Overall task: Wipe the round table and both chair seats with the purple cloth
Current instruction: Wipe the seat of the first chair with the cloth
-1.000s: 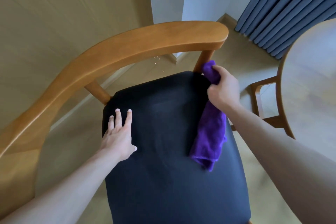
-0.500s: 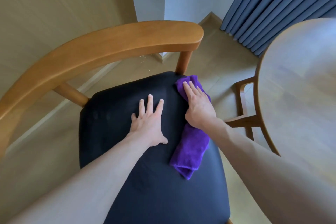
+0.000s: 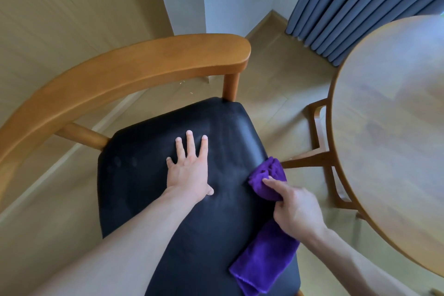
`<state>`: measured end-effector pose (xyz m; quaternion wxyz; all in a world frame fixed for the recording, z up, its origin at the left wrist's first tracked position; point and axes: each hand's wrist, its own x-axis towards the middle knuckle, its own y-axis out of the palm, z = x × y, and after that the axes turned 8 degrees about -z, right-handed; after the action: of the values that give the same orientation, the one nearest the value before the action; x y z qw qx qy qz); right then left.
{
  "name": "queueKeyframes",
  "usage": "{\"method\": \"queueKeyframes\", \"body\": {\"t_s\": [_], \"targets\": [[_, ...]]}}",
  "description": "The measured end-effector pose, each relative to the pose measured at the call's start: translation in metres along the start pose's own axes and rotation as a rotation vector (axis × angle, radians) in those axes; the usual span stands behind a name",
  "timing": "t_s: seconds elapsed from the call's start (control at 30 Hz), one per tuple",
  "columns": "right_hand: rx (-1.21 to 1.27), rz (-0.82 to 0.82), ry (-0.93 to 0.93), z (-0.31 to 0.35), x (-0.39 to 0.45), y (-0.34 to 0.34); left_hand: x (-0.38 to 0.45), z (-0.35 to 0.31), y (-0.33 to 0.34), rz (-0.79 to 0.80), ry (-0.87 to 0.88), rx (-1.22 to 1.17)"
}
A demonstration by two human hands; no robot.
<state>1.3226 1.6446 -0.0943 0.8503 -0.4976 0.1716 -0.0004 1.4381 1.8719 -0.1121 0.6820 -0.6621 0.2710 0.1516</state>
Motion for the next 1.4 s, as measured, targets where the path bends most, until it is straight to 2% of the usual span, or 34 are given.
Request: {"method": "queueKeyframes", "body": {"t_s": [0.13, 0.2, 0.27, 0.4, 0.47, 0.57, 0.63, 0.93, 1.1, 1.23, 1.3, 1.4], "targets": [[0.250, -0.177, 0.314, 0.020, 0.064, -0.024, 0.000, 0.000, 0.002, -0.006, -0.004, 0.004], [0.361, -0.250, 0.360, 0.034, 0.096, -0.035, -0.001, 0.000, 0.004, -0.014, -0.004, 0.005], [0.398, -0.257, 0.287, 0.051, 0.122, -0.034, -0.001, 0.000, 0.004, -0.022, -0.002, 0.007], [0.261, 0.059, 0.010, 0.080, 0.140, 0.002, -0.002, 0.001, 0.004, -0.036, -0.004, 0.011], [0.120, 0.095, -0.075, 0.081, 0.125, 0.027, -0.003, 0.002, 0.003, -0.035, -0.001, 0.007], [0.028, 0.023, -0.146, 0.069, 0.092, 0.041, -0.005, 0.003, 0.002, -0.049, 0.007, -0.008], [-0.019, 0.046, -0.210, 0.056, 0.068, 0.040, -0.007, 0.005, 0.002, -0.061, 0.013, -0.030], [-0.239, 0.364, -0.403, -0.024, -0.035, 0.025, -0.014, 0.010, 0.014, -0.111, 0.018, -0.062], [-0.246, 0.480, -0.382, -0.046, -0.069, 0.016, -0.029, 0.006, 0.026, -0.154, 0.013, -0.075], [-0.178, 0.459, -0.326, -0.041, -0.084, 0.009, -0.070, -0.018, 0.044, -0.213, 0.038, -0.116], [-0.139, 0.431, -0.281, -0.037, -0.089, 0.003, -0.099, -0.039, 0.056, -0.177, 0.081, -0.130], [-0.061, 0.375, -0.143, -0.033, -0.088, -0.010, -0.136, -0.057, 0.073, -0.019, 0.079, -0.131]]}}
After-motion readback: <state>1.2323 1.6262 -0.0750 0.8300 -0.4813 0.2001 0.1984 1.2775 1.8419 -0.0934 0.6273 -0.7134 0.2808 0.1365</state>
